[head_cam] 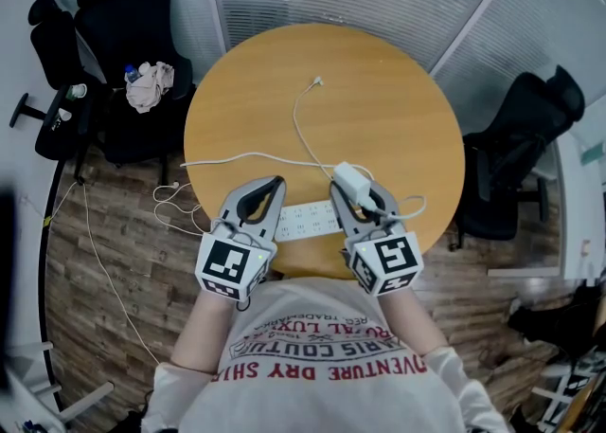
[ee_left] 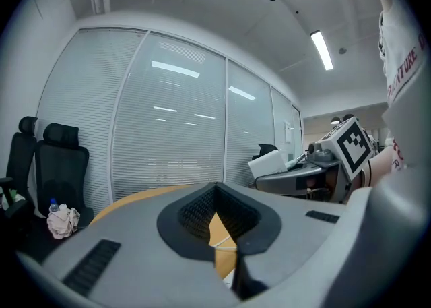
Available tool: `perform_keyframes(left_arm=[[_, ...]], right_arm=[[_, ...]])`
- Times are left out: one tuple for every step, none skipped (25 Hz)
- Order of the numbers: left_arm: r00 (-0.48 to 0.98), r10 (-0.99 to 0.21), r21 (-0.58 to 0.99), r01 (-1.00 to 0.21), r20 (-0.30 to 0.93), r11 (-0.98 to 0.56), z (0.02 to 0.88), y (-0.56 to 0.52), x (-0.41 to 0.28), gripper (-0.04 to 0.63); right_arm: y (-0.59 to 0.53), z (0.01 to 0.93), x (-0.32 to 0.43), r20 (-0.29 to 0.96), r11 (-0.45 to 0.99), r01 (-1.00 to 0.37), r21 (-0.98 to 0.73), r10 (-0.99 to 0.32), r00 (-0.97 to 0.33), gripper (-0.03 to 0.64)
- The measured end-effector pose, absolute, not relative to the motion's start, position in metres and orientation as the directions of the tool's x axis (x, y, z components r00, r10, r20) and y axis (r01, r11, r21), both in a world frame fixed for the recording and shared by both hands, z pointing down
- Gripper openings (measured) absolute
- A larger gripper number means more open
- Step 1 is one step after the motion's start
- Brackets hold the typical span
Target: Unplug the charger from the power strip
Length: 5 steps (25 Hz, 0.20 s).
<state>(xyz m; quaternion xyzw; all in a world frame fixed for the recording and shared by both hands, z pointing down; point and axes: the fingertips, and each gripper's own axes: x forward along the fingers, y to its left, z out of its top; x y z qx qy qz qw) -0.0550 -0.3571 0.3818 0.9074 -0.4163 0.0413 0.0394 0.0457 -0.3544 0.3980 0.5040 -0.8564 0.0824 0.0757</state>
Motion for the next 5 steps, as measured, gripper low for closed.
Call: perform_keyframes(left_arm=[[0.649,-0.752,0.037,-0.759,0.11,-0.65,0.3824,-0.3571,-0.0549,0.034],[0.649,-0.752,0.038,-0.759,0.113,-0.65,0.3832,-0.3569,-0.0547,0.034],[0.649,-0.752,0.04,-0.759,0.115,-0.65,0.3843,-0.3565,-0.0546,0.034],[0.65,-0.751,0.042,-0.759,0.118,-0.65,0.3857,-0.356,-0.0545,0.034],[0.65,-0.75,0.044,-0.759,0.122,-0.65,0.3873,-0.3554,-0.0545,0.034]], right_arm=[[-0.3541,0.3989,0.0456,0.216,0.478,-0.876,-0.064,-0.851,-0.479,0.153],[-0.3538,0.3998,0.0456,0.219,0.477,-0.877,-0.064,-0.85,-0.479,0.155],[-0.3536,0.4005,0.0456,0.222,0.477,-0.877,-0.066,-0.85,-0.479,0.153],[-0.3533,0.401,0.0455,0.224,0.476,-0.877,-0.07,-0.849,-0.479,0.153],[-0.353,0.4015,0.0454,0.226,0.476,-0.876,-0.073,-0.848,-0.479,0.153]])
